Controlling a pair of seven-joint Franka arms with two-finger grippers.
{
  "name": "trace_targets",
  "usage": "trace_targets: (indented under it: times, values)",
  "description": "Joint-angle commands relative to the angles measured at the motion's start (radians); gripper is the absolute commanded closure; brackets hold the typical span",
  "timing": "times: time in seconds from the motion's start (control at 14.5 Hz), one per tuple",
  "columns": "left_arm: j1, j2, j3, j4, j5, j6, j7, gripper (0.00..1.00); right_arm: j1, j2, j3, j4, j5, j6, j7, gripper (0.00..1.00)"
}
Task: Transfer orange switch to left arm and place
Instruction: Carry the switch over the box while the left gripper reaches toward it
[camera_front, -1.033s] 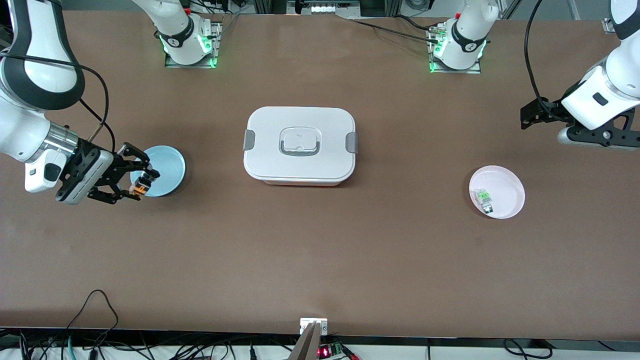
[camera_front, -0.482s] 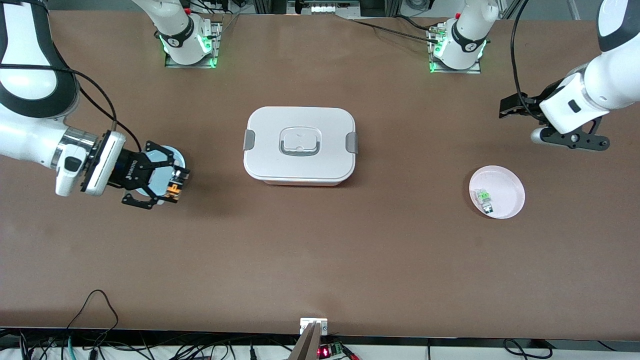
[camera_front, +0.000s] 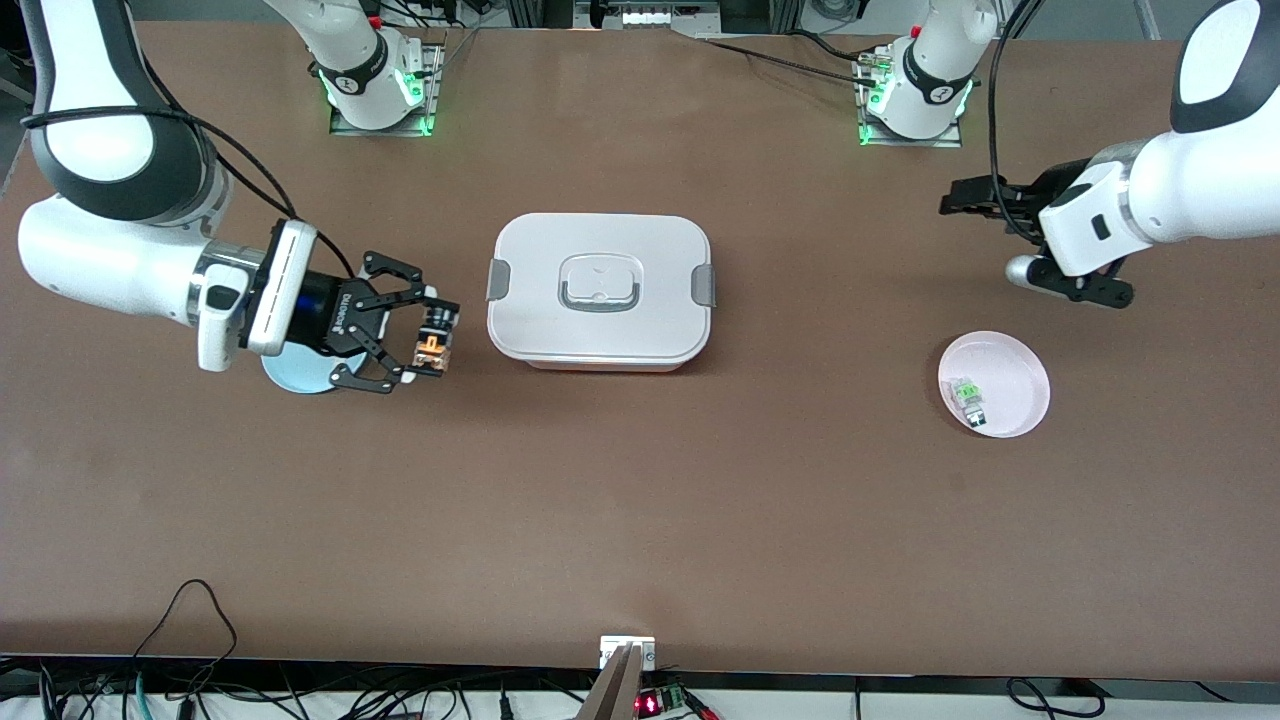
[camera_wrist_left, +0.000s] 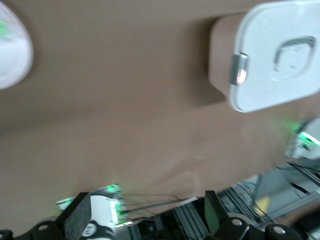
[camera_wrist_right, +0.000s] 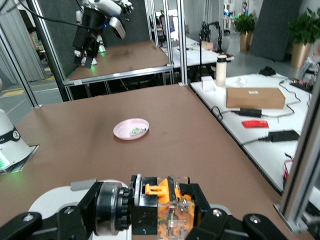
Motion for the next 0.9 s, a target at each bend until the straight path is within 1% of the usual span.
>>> trace_targets:
  times: [0.0,0.07,0.21,0.34,0.48,0.55,0.62,0.76,0.83]
  values:
    - [0.003,0.065,0.003,0.020,-0.137,-0.034,-0.005,0.00,-0.009,0.030,0.045,0.006,0.078,0.007,-0.111,0.71]
    - [0.003,0.089,0.003,0.020,-0.186,-0.031,-0.001,0.00,-0.007,0.035,0.056,0.004,0.085,0.016,-0.139,0.70]
    - [-0.005,0.149,0.003,0.022,-0.370,-0.005,0.010,0.00,0.002,0.056,0.071,0.002,0.108,0.037,-0.188,0.70]
    - [-0.019,0.148,-0.013,0.029,-0.466,0.061,0.013,0.00,0.023,0.077,0.079,0.002,0.174,0.059,-0.245,0.70]
    - [-0.020,0.148,-0.039,0.019,-0.579,0.165,0.105,0.00,0.048,0.093,0.083,0.002,0.202,0.097,-0.275,0.70]
    - [-0.020,0.157,-0.039,0.019,-0.625,0.212,0.168,0.00,0.060,0.094,0.086,0.002,0.217,0.115,-0.286,0.70]
    - [-0.022,0.175,-0.039,0.017,-0.702,0.258,0.221,0.00,0.071,0.104,0.088,0.002,0.230,0.131,-0.294,0.70]
    - [-0.034,0.194,-0.041,0.016,-0.835,0.347,0.272,0.00,0.091,0.108,0.094,0.002,0.253,0.146,-0.297,0.70]
    - [-0.051,0.200,-0.047,0.016,-0.877,0.416,0.291,0.00,0.100,0.104,0.094,0.002,0.257,0.161,-0.297,0.70]
